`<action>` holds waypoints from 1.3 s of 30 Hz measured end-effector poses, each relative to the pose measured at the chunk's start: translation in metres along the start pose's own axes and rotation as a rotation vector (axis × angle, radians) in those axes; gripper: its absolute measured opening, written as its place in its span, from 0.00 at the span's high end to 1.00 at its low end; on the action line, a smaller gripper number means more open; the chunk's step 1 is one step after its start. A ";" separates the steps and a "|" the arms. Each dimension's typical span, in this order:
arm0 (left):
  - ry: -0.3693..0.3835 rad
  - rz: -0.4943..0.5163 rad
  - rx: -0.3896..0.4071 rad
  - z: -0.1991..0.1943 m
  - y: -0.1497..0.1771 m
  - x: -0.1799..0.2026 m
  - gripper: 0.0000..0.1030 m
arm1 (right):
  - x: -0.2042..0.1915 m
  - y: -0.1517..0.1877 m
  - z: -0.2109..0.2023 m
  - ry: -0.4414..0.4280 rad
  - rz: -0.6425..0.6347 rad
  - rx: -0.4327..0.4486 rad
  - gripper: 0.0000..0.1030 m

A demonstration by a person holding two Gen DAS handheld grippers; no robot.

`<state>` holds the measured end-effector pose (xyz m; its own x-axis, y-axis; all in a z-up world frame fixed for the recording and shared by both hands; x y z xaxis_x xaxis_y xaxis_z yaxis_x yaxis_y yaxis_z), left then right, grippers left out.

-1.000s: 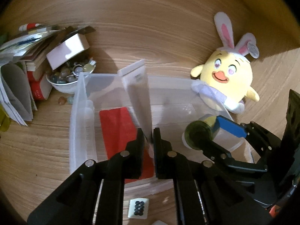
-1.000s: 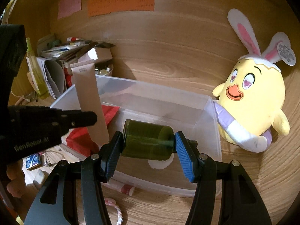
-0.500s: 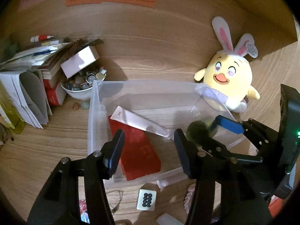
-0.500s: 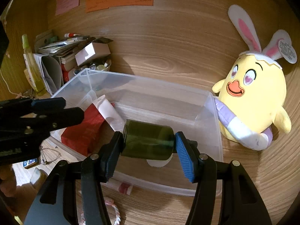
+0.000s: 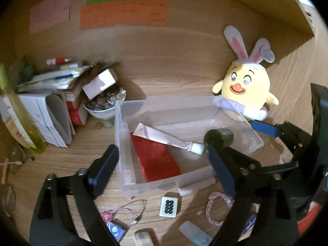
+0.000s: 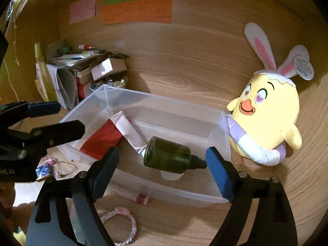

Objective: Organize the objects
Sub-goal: 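Lower the pink tube and green bottle into the box and open both tools, then grasp the small clear case with the left tool while the right tool grasps the purple lipstick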

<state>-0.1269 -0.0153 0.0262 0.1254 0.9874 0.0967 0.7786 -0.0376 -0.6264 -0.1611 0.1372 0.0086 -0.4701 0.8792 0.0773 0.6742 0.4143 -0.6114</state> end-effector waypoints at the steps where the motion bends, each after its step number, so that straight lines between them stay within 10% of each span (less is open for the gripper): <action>1: -0.005 0.006 0.009 -0.003 0.002 0.001 0.08 | 0.001 0.001 -0.003 -0.007 0.004 0.001 0.17; 21: -0.120 -0.070 0.001 -0.041 0.056 -0.026 0.06 | 0.006 0.063 -0.063 -0.060 0.034 0.062 0.03; 39: -0.067 -0.175 -0.119 -0.026 0.122 -0.055 0.06 | 0.003 0.106 -0.044 -0.089 0.098 -0.051 0.03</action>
Point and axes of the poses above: each gripper's, at about its wrist camera, not at the fingertips, and z roughly the way its jaws point, x to its right, y to its underside, the point moved 1 cm from there along z, roughly the way its jaws point, and after that the axes turned 12 degrees about -x, right-handed, at the moved point
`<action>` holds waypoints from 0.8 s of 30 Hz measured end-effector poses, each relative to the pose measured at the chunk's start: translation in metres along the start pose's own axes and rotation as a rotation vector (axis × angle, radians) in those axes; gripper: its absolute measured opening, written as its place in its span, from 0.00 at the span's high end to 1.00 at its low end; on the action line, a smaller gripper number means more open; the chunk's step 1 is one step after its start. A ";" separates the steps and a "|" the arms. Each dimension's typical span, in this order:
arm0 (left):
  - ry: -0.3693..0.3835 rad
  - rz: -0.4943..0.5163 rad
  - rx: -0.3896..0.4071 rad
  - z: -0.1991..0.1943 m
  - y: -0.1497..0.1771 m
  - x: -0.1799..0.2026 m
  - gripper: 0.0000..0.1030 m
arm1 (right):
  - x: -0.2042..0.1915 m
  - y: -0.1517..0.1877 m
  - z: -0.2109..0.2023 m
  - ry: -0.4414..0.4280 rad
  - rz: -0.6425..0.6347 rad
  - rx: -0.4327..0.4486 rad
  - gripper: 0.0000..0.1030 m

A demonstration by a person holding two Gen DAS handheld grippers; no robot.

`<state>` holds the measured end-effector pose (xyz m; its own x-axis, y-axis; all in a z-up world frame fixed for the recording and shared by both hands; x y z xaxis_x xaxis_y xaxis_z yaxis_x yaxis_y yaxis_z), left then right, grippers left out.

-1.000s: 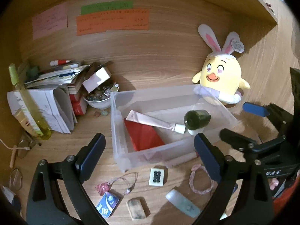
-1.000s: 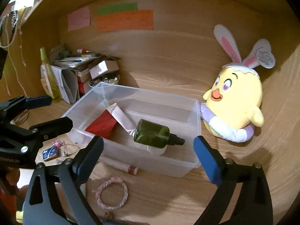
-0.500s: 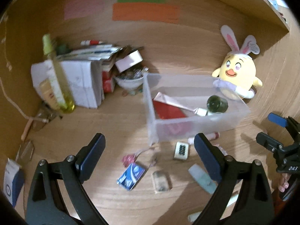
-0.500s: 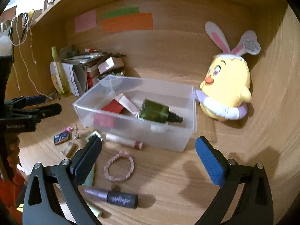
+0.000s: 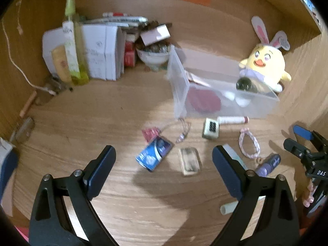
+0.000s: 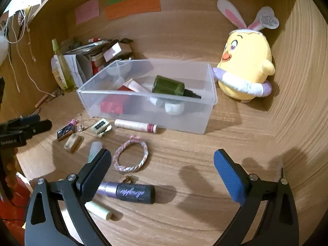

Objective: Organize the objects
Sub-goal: 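Grasp the small clear case with the left tool while the right tool grasps the purple lipstick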

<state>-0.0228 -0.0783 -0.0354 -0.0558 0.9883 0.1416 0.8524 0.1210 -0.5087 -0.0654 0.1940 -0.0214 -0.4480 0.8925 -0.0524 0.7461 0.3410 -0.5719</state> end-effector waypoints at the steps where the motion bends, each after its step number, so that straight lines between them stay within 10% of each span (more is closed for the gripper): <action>1: 0.006 0.000 -0.014 0.005 0.002 0.002 0.07 | -0.001 0.002 0.001 -0.004 0.001 -0.005 0.03; 11: 0.110 0.000 -0.115 0.027 0.015 0.009 0.39 | -0.022 0.022 0.023 -0.048 -0.023 -0.109 0.03; 24: 0.063 0.047 -0.119 0.043 0.006 0.027 0.56 | -0.034 0.029 0.043 -0.131 -0.024 -0.195 0.03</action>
Point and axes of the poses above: each gripper's, at about its wrist camera, not at the fingertips, and z roughly the way its jaws point, x to its right, y to its underside, the point moved 1 cm from there along z, roughly the way its jaws point, and after that the axes turned 12 degrees about -x, right-handed, at the moved point
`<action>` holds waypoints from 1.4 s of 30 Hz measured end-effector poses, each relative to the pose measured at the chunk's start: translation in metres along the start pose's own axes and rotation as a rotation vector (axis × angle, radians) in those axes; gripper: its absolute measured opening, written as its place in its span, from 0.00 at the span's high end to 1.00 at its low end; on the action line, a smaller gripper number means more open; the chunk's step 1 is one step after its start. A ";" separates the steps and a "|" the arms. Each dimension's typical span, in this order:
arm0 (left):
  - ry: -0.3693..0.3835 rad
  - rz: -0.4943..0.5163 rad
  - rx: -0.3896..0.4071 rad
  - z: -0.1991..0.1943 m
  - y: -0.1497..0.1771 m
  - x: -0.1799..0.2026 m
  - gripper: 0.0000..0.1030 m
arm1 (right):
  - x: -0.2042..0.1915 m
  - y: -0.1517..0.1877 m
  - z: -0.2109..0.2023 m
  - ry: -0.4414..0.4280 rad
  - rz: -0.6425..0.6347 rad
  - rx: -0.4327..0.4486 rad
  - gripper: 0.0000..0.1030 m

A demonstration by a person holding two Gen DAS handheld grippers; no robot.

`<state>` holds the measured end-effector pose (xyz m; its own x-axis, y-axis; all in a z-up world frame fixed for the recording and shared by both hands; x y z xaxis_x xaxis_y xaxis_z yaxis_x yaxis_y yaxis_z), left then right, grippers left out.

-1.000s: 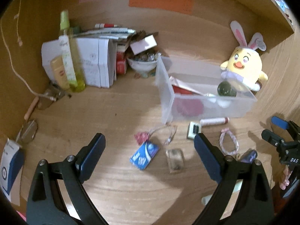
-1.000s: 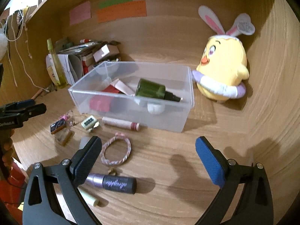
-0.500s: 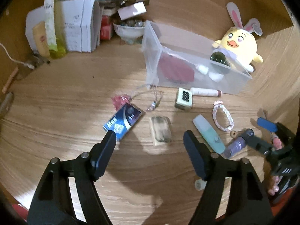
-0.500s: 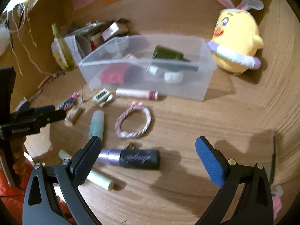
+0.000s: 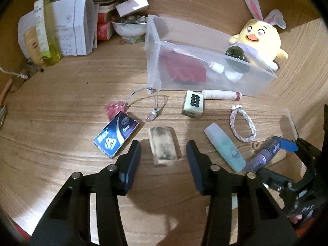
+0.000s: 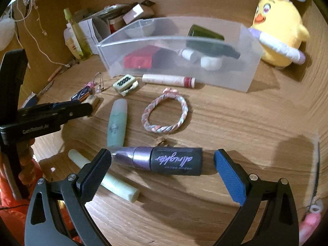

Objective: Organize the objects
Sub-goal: 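Grasp the small clear case with the left tool while the right tool grasps the purple lipstick, then carry the clear case and purple spray bottle over the clear box and release both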

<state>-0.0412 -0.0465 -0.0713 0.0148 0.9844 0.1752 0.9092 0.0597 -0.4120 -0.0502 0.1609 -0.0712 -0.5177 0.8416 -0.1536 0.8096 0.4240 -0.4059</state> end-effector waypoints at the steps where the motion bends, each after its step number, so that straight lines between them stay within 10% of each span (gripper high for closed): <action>1: -0.009 0.007 0.002 0.001 -0.001 0.002 0.56 | 0.000 0.000 0.001 -0.003 0.006 -0.002 0.03; 7: -0.064 0.036 0.019 0.005 -0.005 0.006 0.76 | -0.006 0.000 0.004 0.007 0.002 0.008 0.03; 42: 0.000 0.041 0.206 -0.054 -0.031 0.017 0.77 | 0.024 -0.039 -0.053 0.155 0.062 0.237 0.11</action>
Point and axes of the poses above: each gripper's, at about its wrist camera, not at the fingertips, and z roughly the way its jaws point, x to its right, y to its underside, the point moved 1 cm from there along z, roughly the way its jaws point, and after that the axes turned 12 degrees about -x, right-handed, at the moved point
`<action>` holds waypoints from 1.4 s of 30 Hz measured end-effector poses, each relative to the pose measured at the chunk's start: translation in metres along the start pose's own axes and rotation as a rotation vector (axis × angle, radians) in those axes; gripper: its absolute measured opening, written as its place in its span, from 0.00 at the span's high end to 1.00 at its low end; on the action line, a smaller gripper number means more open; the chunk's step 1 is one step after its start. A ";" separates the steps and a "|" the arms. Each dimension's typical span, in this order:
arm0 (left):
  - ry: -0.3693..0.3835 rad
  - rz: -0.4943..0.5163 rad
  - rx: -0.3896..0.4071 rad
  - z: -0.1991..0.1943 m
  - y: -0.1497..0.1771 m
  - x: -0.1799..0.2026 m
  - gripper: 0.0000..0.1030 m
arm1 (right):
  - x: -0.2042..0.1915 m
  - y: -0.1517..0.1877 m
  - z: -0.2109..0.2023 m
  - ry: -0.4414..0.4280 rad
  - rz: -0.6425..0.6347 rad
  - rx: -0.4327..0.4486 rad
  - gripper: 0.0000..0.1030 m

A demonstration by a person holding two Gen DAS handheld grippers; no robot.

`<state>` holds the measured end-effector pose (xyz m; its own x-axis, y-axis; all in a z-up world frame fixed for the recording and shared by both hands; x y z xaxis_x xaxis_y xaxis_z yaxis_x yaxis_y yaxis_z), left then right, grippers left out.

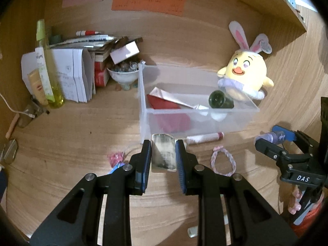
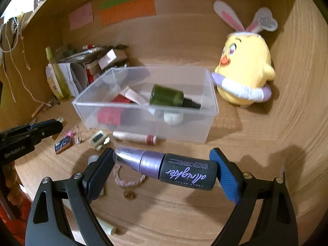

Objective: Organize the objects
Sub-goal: 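Carry the clear case and purple spray bottle over the clear box and release both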

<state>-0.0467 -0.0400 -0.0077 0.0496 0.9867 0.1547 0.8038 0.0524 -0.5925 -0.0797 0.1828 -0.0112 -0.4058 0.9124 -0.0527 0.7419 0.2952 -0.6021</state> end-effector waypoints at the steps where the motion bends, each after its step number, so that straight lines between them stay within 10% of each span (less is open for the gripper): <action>1: -0.002 -0.001 0.002 0.000 -0.002 0.000 0.77 | -0.001 -0.003 0.000 0.001 -0.006 0.005 0.11; 24: -0.013 -0.004 0.102 -0.005 -0.058 0.004 0.77 | -0.002 -0.076 0.000 -0.011 -0.044 0.116 0.11; 42: 0.005 0.054 0.003 0.046 -0.083 0.023 0.77 | 0.010 -0.096 0.035 0.011 -0.047 0.047 0.11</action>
<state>-0.1400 -0.0147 0.0089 0.0961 0.9873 0.1267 0.7982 -0.0004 -0.6023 -0.1740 0.1539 0.0184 -0.4333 0.9011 -0.0153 0.6962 0.3239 -0.6406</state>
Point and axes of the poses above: each gripper's, at about its wrist camera, not at the fingertips, and z roughly the way its jaws point, x to its right, y to its underside, the point moved 1 cm from there along z, roughly the way its jaws point, and after that the axes turned 12 degrees about -x, right-handed, at the moved point
